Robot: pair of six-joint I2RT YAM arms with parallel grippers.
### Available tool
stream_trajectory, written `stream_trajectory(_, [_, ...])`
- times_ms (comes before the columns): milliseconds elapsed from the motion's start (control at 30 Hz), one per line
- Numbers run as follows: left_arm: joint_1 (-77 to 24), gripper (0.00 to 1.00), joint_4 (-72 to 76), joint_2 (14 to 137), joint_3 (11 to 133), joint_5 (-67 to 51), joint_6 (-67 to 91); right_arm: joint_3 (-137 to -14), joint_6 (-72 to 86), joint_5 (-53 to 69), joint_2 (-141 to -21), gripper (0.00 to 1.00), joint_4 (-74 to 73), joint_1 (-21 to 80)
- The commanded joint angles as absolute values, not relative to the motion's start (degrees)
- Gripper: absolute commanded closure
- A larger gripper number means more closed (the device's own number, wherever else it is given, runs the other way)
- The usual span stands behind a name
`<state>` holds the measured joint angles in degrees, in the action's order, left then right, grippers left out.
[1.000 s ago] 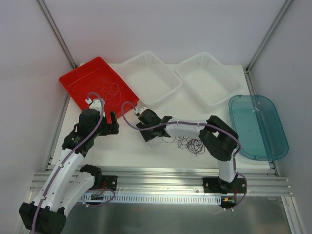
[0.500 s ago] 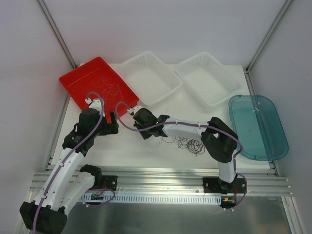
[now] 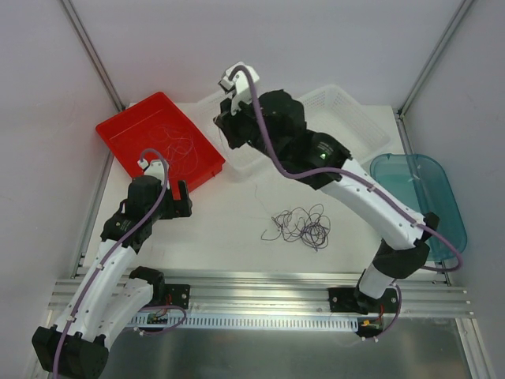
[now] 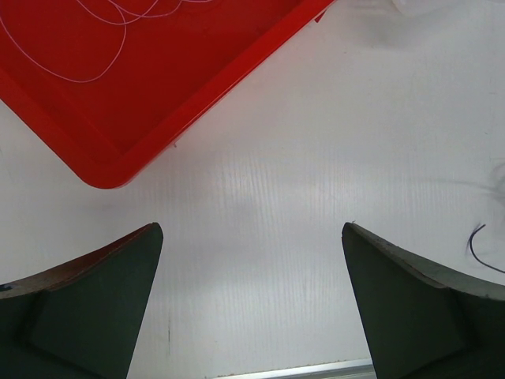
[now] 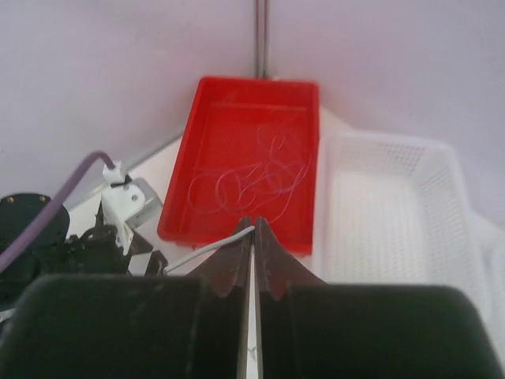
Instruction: Untangle the cables
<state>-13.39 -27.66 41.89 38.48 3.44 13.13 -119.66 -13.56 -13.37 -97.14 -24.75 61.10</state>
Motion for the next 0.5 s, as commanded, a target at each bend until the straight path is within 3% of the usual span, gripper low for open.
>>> stream_trajectory(0, [-12.48, 0.01, -26.19, 41.22, 38.32, 1.93, 13.36, -125.76, -20.47, -18.18, -95.36, 0.99, -28.57, 60.91])
stream_trajectory(300, [-12.57, 0.01, -25.4, 40.69, 38.06, 0.17, 12.83, -127.43, -25.22, -23.29, -90.0, 0.99, -21.98, 60.38])
stream_trajectory(467, [-12.48, 0.01, -23.3, 40.26, 37.71, -7.37, 11.87, -127.98, -26.01, -22.85, -87.11, 0.99, -17.24, 60.29])
